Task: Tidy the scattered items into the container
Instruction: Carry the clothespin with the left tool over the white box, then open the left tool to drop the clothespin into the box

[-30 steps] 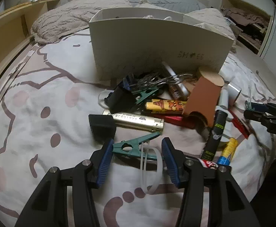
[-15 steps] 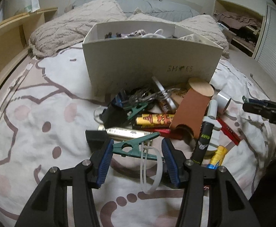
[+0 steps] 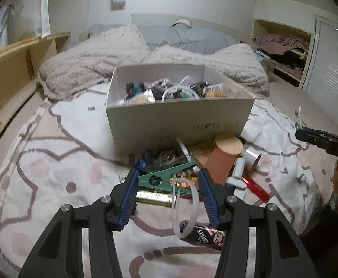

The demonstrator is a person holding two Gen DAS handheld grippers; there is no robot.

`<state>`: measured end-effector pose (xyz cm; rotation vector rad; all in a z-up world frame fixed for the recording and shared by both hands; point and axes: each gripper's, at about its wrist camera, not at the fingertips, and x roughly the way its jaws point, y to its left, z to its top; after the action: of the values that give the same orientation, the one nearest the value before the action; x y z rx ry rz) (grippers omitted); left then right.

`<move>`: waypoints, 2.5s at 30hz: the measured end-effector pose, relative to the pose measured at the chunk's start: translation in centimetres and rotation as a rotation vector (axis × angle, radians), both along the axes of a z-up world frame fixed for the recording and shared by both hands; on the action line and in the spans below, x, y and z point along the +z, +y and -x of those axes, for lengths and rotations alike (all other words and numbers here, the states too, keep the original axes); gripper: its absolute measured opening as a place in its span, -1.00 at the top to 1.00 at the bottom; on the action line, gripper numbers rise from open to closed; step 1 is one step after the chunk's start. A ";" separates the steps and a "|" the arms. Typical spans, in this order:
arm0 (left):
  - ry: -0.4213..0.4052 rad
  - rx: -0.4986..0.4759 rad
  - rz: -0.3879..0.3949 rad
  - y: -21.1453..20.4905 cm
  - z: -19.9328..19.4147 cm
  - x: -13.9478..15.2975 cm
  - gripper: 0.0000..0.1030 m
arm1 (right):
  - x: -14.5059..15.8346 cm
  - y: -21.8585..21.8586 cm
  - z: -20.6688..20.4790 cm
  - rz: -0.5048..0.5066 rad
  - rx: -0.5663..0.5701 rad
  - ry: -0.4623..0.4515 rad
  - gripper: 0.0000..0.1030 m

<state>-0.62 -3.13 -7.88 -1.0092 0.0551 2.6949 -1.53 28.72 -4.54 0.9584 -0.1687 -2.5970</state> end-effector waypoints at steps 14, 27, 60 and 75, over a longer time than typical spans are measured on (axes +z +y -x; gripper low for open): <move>0.153 -0.044 0.015 2.2 1.8 6.6 -0.01 | 6.4 -1.2 1.3 0.016 0.011 0.166 -0.07; 0.162 -0.069 -0.041 3.8 9.1 9.2 -0.01 | 9.3 -3.2 8.7 0.051 0.014 0.198 -0.07; -0.134 0.060 -0.037 4.5 29.2 4.5 -0.01 | 2.7 -9.0 29.0 -0.132 -0.024 -0.140 -0.07; -0.190 0.114 -0.022 3.2 32.3 1.7 -0.01 | -0.4 -7.7 31.8 -0.096 -0.081 -0.240 -0.47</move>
<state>-32.97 0.11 -6.19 -1.2930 -0.0697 2.6778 -33.33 21.02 -4.90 1.3232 -0.1490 -2.5753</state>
